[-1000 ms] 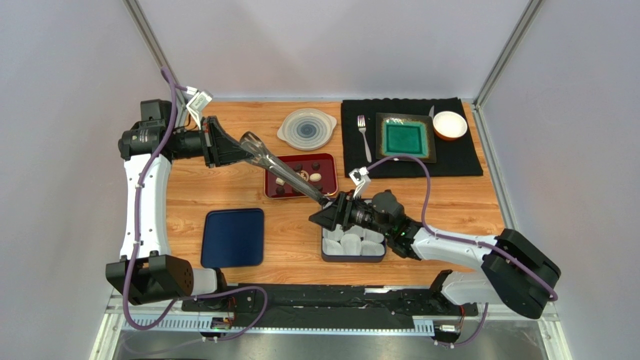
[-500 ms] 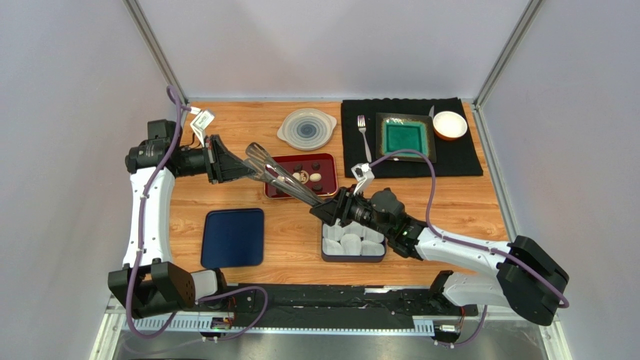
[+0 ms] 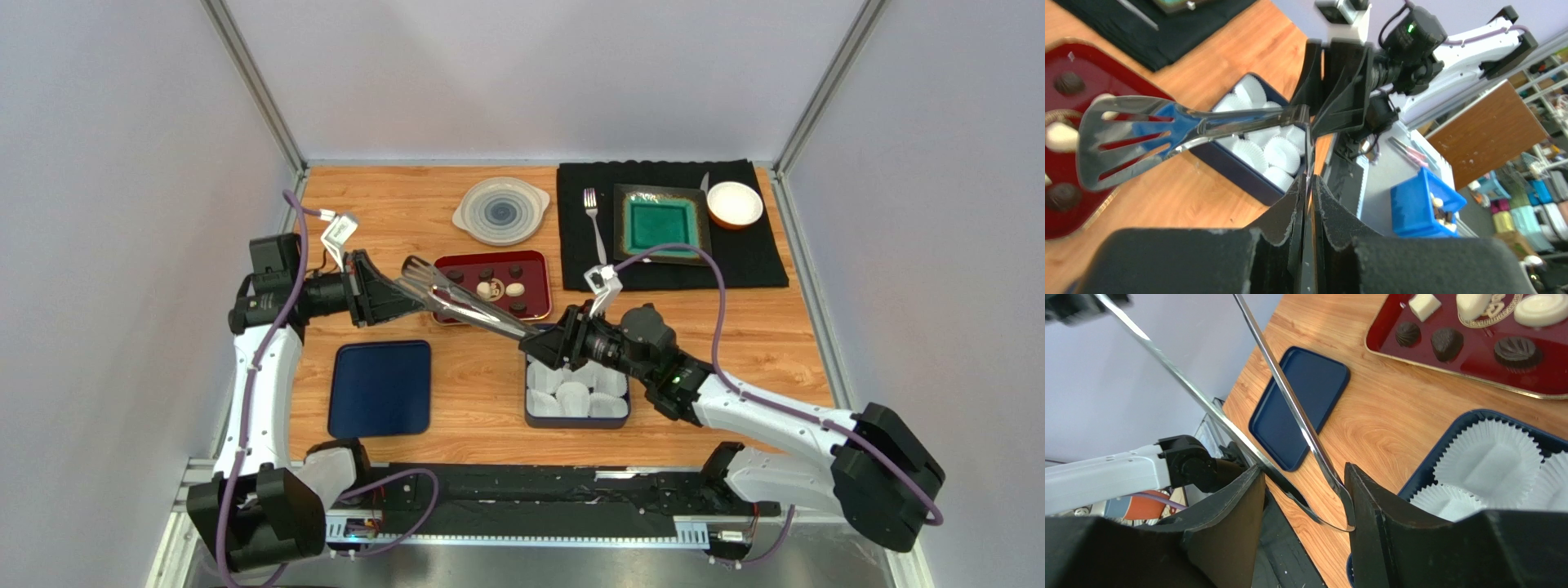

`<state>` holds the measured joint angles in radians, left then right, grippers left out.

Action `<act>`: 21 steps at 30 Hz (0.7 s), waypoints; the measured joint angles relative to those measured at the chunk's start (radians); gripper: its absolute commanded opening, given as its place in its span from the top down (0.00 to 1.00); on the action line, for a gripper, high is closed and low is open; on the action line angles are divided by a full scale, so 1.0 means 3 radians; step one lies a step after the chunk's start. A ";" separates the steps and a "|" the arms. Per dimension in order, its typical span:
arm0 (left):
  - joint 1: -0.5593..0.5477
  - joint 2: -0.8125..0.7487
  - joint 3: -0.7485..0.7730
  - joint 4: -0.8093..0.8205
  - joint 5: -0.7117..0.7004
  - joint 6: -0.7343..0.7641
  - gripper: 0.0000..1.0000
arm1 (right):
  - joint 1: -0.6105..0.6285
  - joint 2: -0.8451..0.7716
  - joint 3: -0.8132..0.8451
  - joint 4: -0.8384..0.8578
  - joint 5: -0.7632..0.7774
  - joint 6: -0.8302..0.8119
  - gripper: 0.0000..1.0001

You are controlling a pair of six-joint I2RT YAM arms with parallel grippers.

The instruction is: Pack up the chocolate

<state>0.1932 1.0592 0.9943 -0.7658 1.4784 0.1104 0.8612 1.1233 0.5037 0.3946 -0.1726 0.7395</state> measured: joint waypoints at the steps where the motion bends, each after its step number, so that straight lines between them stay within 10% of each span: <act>1: -0.0001 -0.0052 -0.0140 0.0215 -0.0010 -0.0178 0.86 | -0.0045 -0.0055 0.0000 0.0003 -0.0045 0.0001 0.68; 21: 0.0018 -0.0367 -0.0819 0.1526 0.0046 -0.1282 0.89 | -0.0436 -0.0257 0.0056 -0.0008 -0.0783 0.0160 0.75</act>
<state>0.1986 0.9489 0.7486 -0.3080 1.4921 -0.2741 0.7303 1.0462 0.5205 0.3923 -0.4076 0.7876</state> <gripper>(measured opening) 0.126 0.429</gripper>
